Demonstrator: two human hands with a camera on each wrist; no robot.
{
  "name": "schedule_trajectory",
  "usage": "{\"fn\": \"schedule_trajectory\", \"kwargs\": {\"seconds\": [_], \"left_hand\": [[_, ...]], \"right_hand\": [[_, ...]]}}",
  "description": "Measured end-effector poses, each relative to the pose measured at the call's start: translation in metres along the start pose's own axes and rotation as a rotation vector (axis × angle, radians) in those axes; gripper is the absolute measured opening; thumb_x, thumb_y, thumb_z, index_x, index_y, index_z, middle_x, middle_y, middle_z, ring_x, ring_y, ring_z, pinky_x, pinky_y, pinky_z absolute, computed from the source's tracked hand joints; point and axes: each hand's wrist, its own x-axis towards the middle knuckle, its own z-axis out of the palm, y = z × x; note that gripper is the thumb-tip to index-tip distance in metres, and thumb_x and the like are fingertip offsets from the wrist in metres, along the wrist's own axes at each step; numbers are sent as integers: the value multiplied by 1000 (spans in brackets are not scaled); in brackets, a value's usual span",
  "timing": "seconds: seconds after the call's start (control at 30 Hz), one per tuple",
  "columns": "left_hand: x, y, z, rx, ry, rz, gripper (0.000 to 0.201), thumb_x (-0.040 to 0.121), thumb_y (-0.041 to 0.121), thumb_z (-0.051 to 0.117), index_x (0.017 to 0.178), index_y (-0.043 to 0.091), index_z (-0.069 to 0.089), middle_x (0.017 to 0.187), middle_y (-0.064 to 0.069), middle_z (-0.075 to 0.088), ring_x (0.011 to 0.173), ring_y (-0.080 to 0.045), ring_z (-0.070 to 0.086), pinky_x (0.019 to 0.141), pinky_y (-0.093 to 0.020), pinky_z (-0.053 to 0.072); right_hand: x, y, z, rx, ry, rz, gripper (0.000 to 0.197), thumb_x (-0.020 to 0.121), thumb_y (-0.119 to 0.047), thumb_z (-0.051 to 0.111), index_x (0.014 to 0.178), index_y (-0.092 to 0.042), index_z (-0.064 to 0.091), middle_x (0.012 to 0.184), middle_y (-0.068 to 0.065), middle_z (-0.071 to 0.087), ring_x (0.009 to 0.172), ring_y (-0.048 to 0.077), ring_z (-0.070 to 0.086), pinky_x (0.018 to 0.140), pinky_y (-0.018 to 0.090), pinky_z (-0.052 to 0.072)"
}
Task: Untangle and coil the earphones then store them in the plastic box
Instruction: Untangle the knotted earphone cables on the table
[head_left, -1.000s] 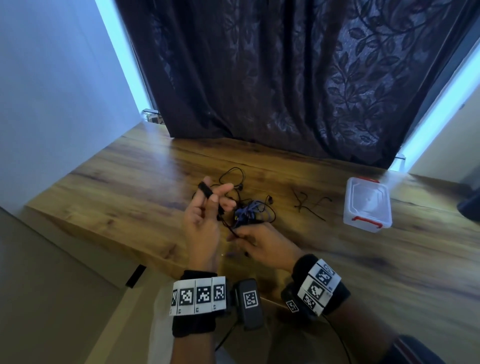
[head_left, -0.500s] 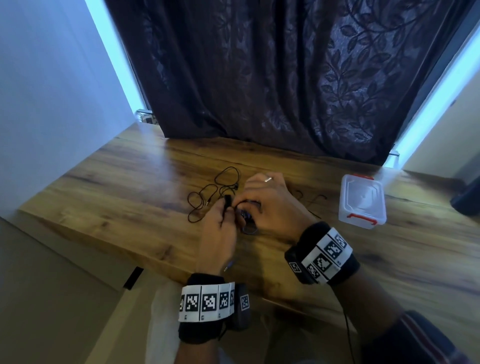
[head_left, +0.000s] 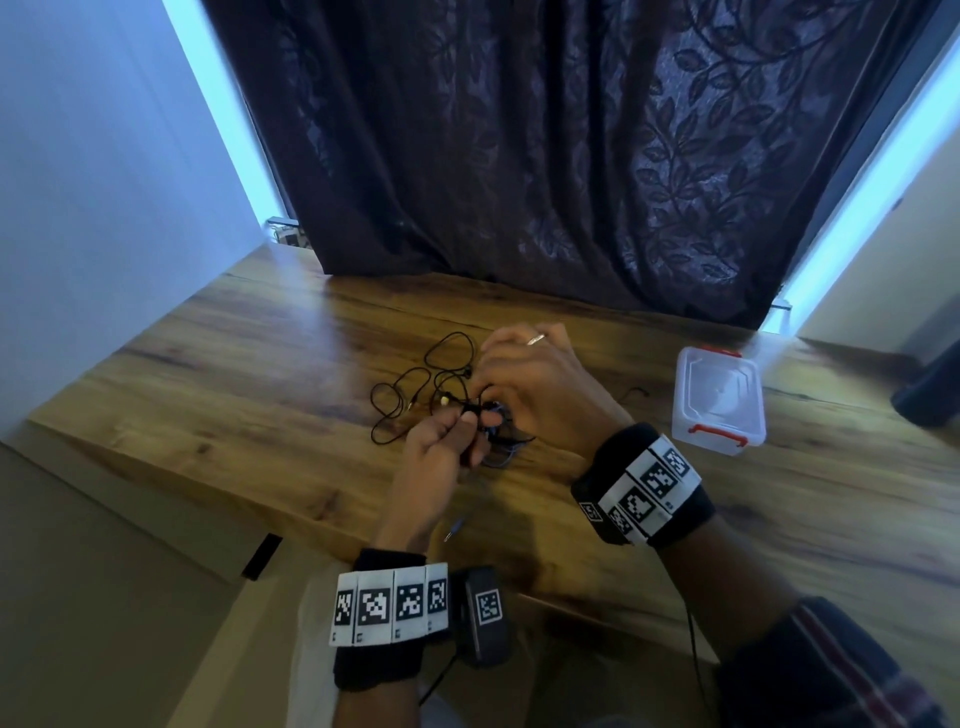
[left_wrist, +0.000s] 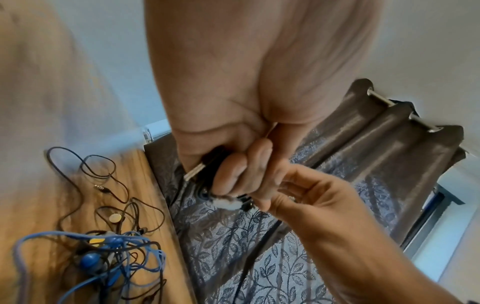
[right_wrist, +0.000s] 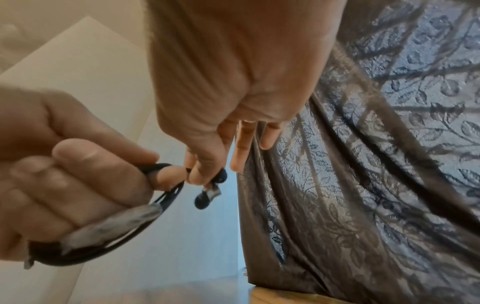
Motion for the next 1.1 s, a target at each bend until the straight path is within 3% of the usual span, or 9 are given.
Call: {"fn": "schedule_trajectory", "kwargs": {"seconds": [0.1, 0.23, 0.33, 0.4, 0.47, 0.57, 0.77, 0.97, 1.1], "left_hand": [[1, -3, -1, -26, -41, 23, 29, 105, 17, 40, 99, 7, 67, 59, 6, 47, 52, -5, 38, 52, -22, 29], [2, -6, -3, -53, -30, 51, 28, 105, 13, 40, 94, 4, 64, 60, 1, 44, 50, -2, 40, 48, -13, 33], [2, -6, -3, -50, -35, 62, 28, 105, 13, 40, 90, 6, 63, 61, 0, 43, 50, -2, 40, 48, -11, 34], [0, -4, -2, -24, -65, 70, 29, 105, 16, 40, 88, 9, 62, 61, 2, 43, 51, -2, 40, 49, -11, 34], [-1, -3, -1, 3, -84, 67, 29, 106, 17, 40, 86, 10, 61, 62, 2, 45, 53, -2, 41, 50, -11, 35], [-2, -4, -3, 20, -116, 62, 30, 106, 19, 40, 86, 11, 60, 62, 3, 48, 55, -4, 43, 51, -14, 36], [-2, -1, -5, 17, -81, 51, 29, 105, 20, 42, 85, 10, 61, 68, -3, 61, 60, -12, 51, 59, -25, 42], [-3, 5, 8, -91, 149, 78, 30, 101, 17, 51, 78, 8, 67, 70, -4, 67, 64, -10, 55, 65, -27, 48], [-1, 5, 12, -83, 227, 118, 29, 100, 18, 54, 76, 10, 69, 68, 1, 66, 63, -6, 56, 65, -25, 48]], "right_hand": [[0, 6, 4, 129, -112, 76, 30, 90, -4, 63, 104, -28, 76, 124, -14, 67, 133, 16, 46, 102, 33, 20], [0, 12, 0, 266, -178, 141, 45, 95, -1, 57, 131, -28, 65, 146, -13, 55, 143, 10, 39, 118, 45, 27], [2, 6, -15, 427, -249, 154, 40, 97, -7, 64, 135, -19, 63, 144, -4, 58, 140, 7, 43, 117, 14, 25], [3, 4, -22, 477, -348, 176, 38, 96, -12, 66, 133, -20, 64, 145, -3, 57, 135, -6, 40, 109, 4, 24], [4, 3, -25, 496, -413, 189, 34, 95, -13, 67, 129, -20, 68, 140, -3, 60, 125, -14, 41, 101, -3, 27], [6, 4, -24, 548, -431, 209, 30, 93, -12, 70, 123, -16, 71, 125, -2, 71, 115, -4, 60, 98, 5, 41], [5, -1, -16, 641, -316, 284, 16, 92, -7, 69, 108, -6, 72, 97, 1, 74, 84, -4, 68, 79, 12, 52], [5, -3, -5, 663, -196, 334, 9, 95, 0, 64, 102, -2, 69, 84, -5, 70, 77, -8, 65, 73, 11, 50], [5, -3, 0, 665, -110, 327, 8, 93, 4, 65, 98, -2, 68, 88, -1, 71, 83, -4, 67, 75, 12, 52]]}}
